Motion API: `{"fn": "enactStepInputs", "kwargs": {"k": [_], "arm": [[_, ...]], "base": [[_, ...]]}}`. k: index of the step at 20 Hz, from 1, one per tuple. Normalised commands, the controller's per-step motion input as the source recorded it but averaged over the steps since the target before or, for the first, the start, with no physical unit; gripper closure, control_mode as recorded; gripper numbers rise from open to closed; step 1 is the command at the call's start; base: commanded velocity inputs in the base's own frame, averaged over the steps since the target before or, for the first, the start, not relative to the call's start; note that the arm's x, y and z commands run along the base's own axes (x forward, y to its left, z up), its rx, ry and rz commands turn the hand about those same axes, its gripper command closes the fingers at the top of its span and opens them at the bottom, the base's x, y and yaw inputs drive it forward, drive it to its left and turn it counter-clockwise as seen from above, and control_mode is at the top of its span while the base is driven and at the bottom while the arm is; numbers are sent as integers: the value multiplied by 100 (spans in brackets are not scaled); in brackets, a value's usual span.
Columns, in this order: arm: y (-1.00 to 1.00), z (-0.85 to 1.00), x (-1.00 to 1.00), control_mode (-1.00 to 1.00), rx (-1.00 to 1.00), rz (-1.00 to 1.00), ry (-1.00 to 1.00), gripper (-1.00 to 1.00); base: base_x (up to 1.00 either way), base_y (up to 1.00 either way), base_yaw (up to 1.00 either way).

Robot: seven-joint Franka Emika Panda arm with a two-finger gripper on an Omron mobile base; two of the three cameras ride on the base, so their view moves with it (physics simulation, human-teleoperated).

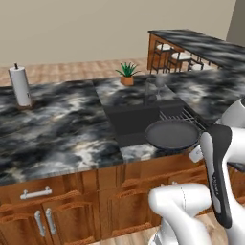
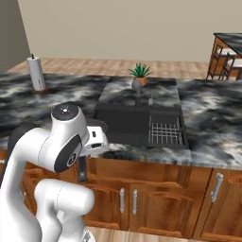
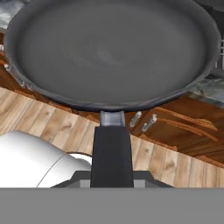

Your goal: Move the pot and pan from the stove into the sink.

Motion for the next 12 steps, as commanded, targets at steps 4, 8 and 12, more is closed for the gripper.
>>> {"fn": "enactStepInputs", "kwargs": {"k": [4, 8, 12], "arm": [[0, 0, 0, 100, 0, 0, 0, 100], [0, 0, 0, -100, 0, 0, 0, 100], [1, -1, 40, -100, 0, -1, 5, 100]], "base": [[49, 37, 0], [15, 12, 0], [0, 0, 0]]}}
